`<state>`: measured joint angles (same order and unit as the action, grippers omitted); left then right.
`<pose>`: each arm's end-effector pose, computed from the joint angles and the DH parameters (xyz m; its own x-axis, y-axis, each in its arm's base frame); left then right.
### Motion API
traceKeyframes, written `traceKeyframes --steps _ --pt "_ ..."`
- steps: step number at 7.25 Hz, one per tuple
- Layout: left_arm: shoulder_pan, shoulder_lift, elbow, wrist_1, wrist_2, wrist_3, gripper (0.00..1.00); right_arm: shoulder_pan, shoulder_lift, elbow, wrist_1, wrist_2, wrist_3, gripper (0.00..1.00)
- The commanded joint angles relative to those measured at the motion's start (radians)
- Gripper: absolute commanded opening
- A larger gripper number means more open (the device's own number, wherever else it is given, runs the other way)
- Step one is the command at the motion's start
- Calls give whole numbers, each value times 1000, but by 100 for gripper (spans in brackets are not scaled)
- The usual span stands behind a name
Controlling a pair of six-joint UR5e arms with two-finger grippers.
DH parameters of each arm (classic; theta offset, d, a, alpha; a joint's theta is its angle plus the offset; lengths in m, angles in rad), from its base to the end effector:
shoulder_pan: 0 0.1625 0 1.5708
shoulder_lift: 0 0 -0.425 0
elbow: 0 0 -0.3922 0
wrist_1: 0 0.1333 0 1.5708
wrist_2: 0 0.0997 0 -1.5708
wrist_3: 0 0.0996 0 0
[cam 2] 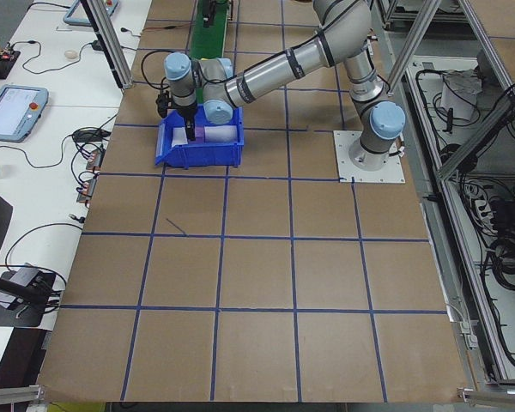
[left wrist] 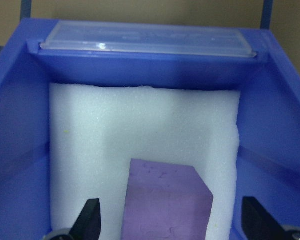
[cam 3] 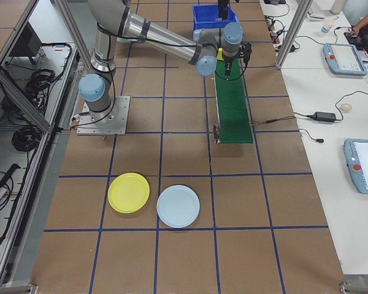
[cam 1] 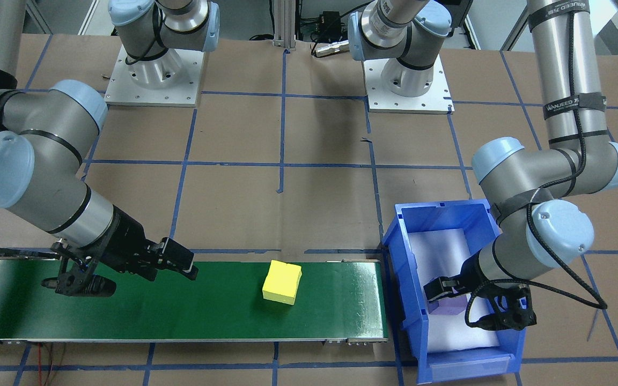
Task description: Move block left to right into plate
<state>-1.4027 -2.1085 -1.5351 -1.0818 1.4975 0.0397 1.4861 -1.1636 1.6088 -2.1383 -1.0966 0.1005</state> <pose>-0.0282 -0.6741 0.2382 -0.9890 -0.1285 0.0737 -0.1281 0.9917 0.0101 0.1247 -0.6449 0.3081 -0.8783 0.1189 -0.4632 0.1730 0.9820 -0.0759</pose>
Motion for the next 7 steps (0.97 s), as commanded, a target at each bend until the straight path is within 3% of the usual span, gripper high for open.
traceKeyframes --steps 1,3,6,7 --pt "1 -4 -22 2 3 70 14 0 30 -9 -18 30 57 100" --pt "-1 21 19 -6 0 43 14 3 29 6 -12 29 89 100" --pt "-13 148 116 -228 -11 -3 16 5 24 37 -17 29 99 100" --pt "-53 188 115 -251 -11 -32 17 5 24 49 -17 30 99 100"
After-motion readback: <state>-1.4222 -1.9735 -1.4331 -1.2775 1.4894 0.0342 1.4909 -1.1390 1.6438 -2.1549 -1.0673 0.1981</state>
